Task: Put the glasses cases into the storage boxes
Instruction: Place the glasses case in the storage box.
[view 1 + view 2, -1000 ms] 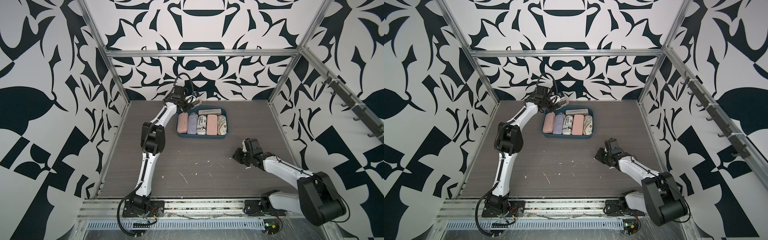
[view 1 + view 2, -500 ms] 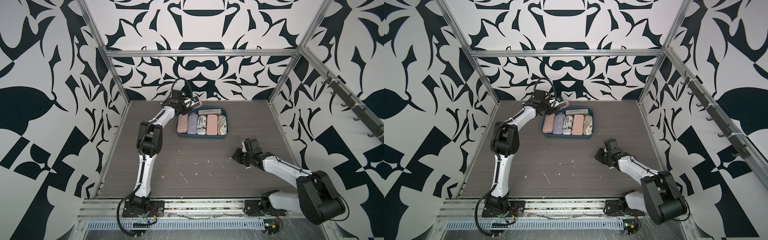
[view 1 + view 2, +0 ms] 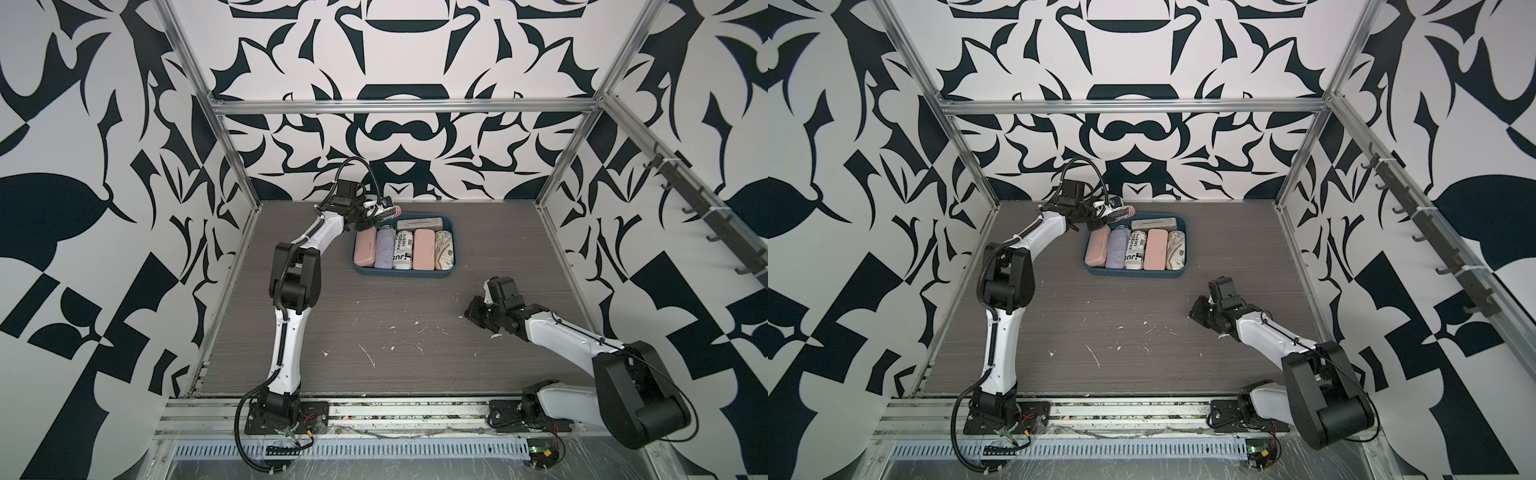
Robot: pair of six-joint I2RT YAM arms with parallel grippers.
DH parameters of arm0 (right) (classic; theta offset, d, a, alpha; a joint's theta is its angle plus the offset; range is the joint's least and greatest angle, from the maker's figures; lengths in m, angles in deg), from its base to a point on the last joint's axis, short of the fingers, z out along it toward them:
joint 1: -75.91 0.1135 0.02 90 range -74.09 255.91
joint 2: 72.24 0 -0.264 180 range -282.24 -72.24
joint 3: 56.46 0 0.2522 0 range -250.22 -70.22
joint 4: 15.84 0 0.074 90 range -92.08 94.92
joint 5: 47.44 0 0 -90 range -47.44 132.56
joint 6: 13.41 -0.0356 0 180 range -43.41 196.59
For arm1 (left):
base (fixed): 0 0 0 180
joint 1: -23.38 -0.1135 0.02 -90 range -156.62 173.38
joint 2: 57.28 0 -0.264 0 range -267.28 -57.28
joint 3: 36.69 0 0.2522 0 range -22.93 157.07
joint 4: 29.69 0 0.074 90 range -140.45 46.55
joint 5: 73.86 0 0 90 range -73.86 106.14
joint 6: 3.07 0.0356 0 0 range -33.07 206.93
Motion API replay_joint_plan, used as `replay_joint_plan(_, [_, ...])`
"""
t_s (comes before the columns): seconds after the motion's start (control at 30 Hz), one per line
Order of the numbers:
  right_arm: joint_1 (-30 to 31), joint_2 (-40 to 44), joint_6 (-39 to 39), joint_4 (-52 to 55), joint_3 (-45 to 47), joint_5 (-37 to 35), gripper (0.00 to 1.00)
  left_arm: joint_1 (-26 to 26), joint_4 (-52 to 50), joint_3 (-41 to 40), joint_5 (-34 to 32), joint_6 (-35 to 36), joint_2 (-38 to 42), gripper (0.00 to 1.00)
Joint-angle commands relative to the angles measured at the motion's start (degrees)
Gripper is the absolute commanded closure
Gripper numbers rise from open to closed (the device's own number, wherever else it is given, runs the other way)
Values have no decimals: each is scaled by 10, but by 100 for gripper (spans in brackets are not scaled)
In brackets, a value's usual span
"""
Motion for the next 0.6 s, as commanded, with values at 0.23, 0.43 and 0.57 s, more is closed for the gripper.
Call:
replay_joint_plan(0.23, [3, -4, -2, -11, -9, -1, 100, 0, -61, -31, 49, 23, 29, 69])
replay_joint_plan(0.43, [6, -19, -2, -17, -14, 6, 100, 1, -59, -40, 40, 21, 33, 68])
replay_joint_plan(0.57, [8, -22, -4, -21, -16, 6, 100, 1, -49, -45, 34, 16, 38, 56])
